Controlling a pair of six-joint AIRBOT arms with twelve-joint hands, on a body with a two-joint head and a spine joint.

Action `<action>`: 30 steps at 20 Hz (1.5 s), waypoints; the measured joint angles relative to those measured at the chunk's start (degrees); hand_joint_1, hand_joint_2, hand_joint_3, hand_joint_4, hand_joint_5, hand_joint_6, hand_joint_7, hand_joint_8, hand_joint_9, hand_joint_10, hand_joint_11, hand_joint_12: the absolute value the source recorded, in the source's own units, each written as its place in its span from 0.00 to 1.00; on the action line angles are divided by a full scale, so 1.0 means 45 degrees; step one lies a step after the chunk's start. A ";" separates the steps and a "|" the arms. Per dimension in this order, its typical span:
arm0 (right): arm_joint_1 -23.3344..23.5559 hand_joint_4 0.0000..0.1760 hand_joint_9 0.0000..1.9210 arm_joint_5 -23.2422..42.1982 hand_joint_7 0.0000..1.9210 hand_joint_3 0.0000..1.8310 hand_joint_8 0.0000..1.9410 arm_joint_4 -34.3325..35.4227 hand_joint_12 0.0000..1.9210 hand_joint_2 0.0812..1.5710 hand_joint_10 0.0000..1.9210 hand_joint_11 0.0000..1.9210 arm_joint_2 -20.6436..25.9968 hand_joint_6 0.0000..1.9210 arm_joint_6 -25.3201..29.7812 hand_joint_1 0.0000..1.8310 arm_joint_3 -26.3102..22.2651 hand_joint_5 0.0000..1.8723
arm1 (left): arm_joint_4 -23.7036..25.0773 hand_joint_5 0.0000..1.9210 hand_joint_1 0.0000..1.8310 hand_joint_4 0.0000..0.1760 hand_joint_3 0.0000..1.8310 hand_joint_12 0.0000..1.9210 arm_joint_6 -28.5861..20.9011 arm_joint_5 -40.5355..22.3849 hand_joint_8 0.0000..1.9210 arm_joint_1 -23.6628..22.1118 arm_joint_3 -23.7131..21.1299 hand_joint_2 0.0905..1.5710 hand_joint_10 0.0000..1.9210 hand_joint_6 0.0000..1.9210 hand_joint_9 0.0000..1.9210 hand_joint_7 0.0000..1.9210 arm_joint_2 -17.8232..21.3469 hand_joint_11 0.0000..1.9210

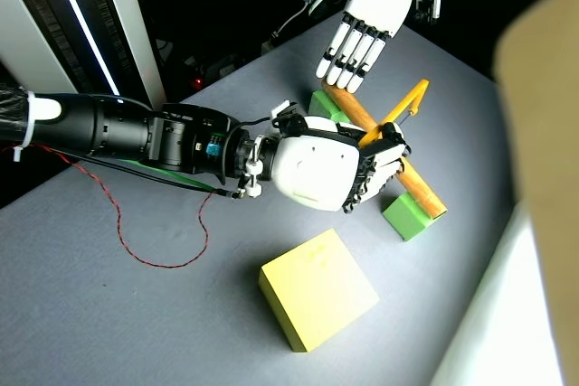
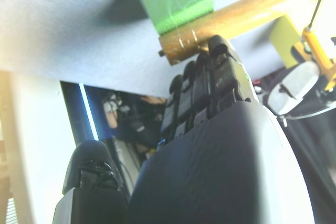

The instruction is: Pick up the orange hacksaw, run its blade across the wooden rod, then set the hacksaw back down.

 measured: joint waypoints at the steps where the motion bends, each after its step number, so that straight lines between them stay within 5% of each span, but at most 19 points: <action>1: 0.0015 0.00 0.42 0.0010 0.43 0.00 0.65 -0.0131 0.82 0.73 0.77 0.41 0.0015 0.49 0.0015 0.74 -0.0010 0.47 | 0.0010 0.01 0.03 0.00 0.00 0.11 0.0000 0.0005 0.00 0.0000 0.0005 0.73 0.00 0.00 0.03 0.02 0.0000 0.00; 9: -0.0500 0.00 0.44 -0.0112 0.43 0.00 0.63 -0.0622 0.80 0.73 0.76 0.42 0.2059 0.51 0.0228 0.75 -0.1112 0.46 | 0.0034 0.02 0.04 0.00 0.00 0.13 -0.0005 0.0024 0.00 0.0000 0.0000 0.73 0.00 0.00 0.03 0.02 0.0000 0.00; 10: -0.0627 0.00 0.44 -0.0121 0.44 0.00 0.60 -0.0602 0.89 0.72 0.70 0.40 0.2229 0.47 0.0243 0.80 -0.1248 0.47 | 0.0029 0.02 0.04 0.00 0.00 0.14 0.0000 0.0024 0.00 0.0000 0.0000 0.73 0.00 0.00 0.03 0.02 0.0000 0.00; 12: -0.0840 0.00 0.45 -0.0141 0.44 0.00 0.58 -0.0636 0.89 0.72 0.67 0.41 0.2676 0.47 0.0267 0.81 -0.1588 0.46 | 0.0010 0.02 0.04 0.00 0.00 0.14 0.0000 0.0015 0.00 0.0000 0.0000 0.73 0.00 0.00 0.03 0.03 0.0000 0.00; 14: -0.1020 0.00 0.44 -0.0005 0.43 0.00 0.63 -0.0729 0.80 0.73 0.75 0.43 0.3041 0.53 0.0257 0.75 -0.1870 0.45 | -0.0010 0.02 0.05 0.00 0.00 0.15 0.0000 0.0010 0.00 0.0000 0.0000 0.72 0.00 0.00 0.03 0.03 0.0000 0.00; 17: -0.1263 0.00 0.44 0.0141 0.44 0.00 0.62 -0.0593 0.81 0.73 0.75 0.43 0.3211 0.53 0.0296 0.75 -0.1880 0.45 | 0.0015 0.03 0.06 0.00 0.00 0.15 0.0000 0.0010 0.00 -0.0029 0.0000 0.73 0.00 0.00 0.04 0.03 0.0000 0.00; 24: -0.0719 0.00 0.43 0.0087 0.43 0.00 0.64 -0.0636 0.82 0.73 0.76 0.42 0.3279 0.53 -0.0005 0.74 -0.1909 0.45 | 0.0073 0.02 0.04 0.00 0.00 0.10 -0.0010 0.0029 0.00 -0.0092 0.0000 0.73 0.00 0.00 0.03 0.02 0.0000 0.00; 30: -0.0233 0.00 0.43 0.0903 0.43 0.00 0.64 -0.0277 0.82 0.73 0.76 0.43 0.4488 0.53 -0.0345 0.74 -0.2987 0.45 | 0.0083 0.01 0.03 0.00 0.00 0.13 -0.0005 0.0039 0.00 -0.0102 0.0000 0.73 0.00 0.00 0.03 0.02 0.0000 0.00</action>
